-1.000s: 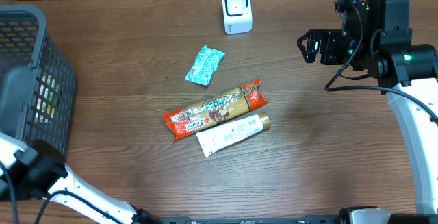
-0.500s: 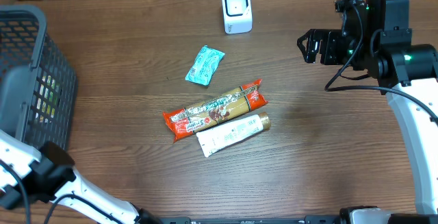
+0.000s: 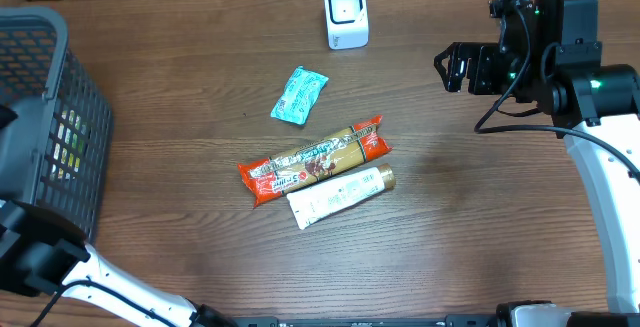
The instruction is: Scan the item barcode
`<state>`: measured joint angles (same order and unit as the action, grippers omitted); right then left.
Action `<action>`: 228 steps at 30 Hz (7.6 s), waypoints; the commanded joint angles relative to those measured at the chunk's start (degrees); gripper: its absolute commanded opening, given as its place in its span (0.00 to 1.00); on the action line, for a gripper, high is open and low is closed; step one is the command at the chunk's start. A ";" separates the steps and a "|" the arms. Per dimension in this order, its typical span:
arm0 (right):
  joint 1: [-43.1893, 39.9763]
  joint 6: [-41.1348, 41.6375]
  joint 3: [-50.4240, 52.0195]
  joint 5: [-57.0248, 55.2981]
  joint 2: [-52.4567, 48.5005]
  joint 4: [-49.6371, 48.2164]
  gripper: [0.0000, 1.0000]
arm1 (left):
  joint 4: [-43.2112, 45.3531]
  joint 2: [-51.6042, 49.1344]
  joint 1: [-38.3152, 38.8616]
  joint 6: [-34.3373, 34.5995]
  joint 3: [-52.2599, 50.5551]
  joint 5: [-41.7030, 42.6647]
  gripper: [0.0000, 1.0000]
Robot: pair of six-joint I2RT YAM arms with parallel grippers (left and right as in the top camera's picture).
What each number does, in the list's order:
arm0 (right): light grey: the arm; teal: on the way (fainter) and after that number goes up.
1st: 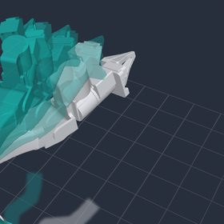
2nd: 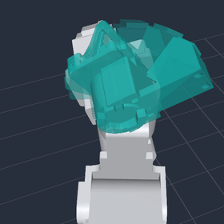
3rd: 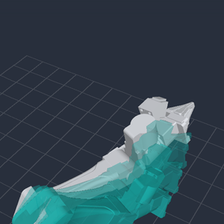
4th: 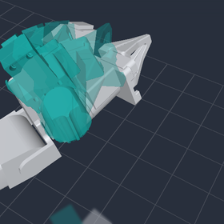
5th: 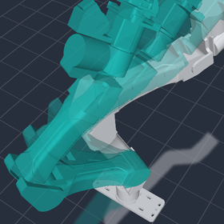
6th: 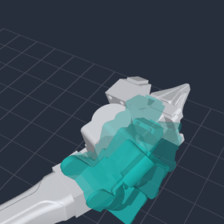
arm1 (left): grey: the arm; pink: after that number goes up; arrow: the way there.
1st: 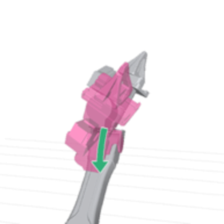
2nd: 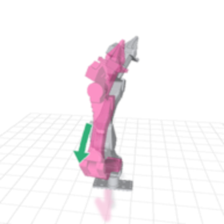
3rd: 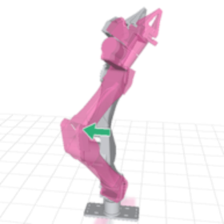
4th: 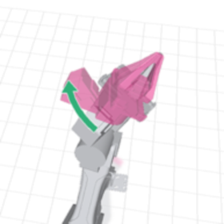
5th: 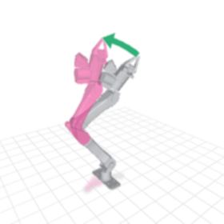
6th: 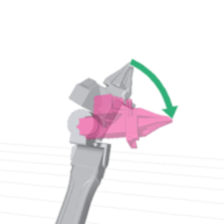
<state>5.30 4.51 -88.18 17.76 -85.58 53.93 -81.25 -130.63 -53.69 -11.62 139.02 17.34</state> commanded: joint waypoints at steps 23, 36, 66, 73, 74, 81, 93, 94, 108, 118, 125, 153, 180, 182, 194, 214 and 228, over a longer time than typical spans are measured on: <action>0.22 0.22 -1.14 -0.11 0.20 -0.92 1.00 | 27.61 0.61 6.34 -11.76 -36.63 -7.48 0.62; 0.22 0.22 -1.14 -0.04 0.20 -1.07 1.00 | 17.68 1.25 6.32 -5.03 -27.47 -7.45 0.04; 0.22 0.20 -1.14 0.31 0.20 0.63 1.00 | -15.56 8.39 25.44 2.64 31.80 31.43 0.04; -0.59 0.20 -1.16 0.31 0.22 1.14 1.00 | -15.54 8.39 45.59 -4.20 10.88 31.85 0.04; -1.16 0.20 -1.16 0.31 0.22 1.11 1.00 | -15.54 8.37 48.02 -5.49 7.93 31.85 0.04; -8.13 0.24 -1.20 2.08 0.50 1.49 1.00 | -4.46 7.93 64.37 -9.01 -14.53 38.45 0.04; -18.99 0.22 -1.20 8.90 0.66 3.34 1.00 | 35.91 6.32 81.85 18.29 -36.26 40.74 0.09; -19.23 0.22 -1.18 8.87 0.66 3.50 1.00 | 37.48 5.90 82.77 19.96 -36.57 40.74 0.11; -19.37 0.17 -1.14 7.34 0.63 3.65 1.00 | 41.90 -4.57 88.43 27.52 -36.61 43.08 0.04; -19.28 0.20 -1.14 7.19 0.63 3.65 1.00 | 47.39 -9.57 88.52 27.52 -36.54 56.19 0.68; -19.19 0.22 -1.14 7.21 0.63 5.22 1.00 | 47.89 -6.86 84.87 27.02 -33.70 57.81 0.98; -3.28 31.69 16.70 1.25 -8.87 -1.68 0.83 | 22.93 22.05 61.96 20.57 -23.67 11.96 1.00; 7.82 46.47 28.59 -0.15 -18.56 -23.87 0.64 | 9.68 21.11 60.50 28.55 -37.16 -18.91 1.00; 7.80 46.12 28.59 -0.13 -18.56 -23.85 0.53 | 10.01 21.11 60.06 28.48 -40.02 -18.88 1.00; 1.70 16.96 24.26 7.17 -18.53 -17.73 0.25 | 11.65 21.11 59.19 27.71 -44.92 -19.43 1.00; -4.72 -13.75 22.93 6.60 -18.71 -14.95 0.73 | 14.25 21.11 59.23 27.71 -44.92 -19.43 1.00; -4.72 -7.80 33.31 11.47 -20.02 -25.29 0.69 | 14.27 21.11 59.32 27.71 -44.92 -19.43 1.00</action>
<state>0.73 -5.89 -57.17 28.84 -104.64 30.92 -67.24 -109.43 5.89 16.16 94.24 -1.37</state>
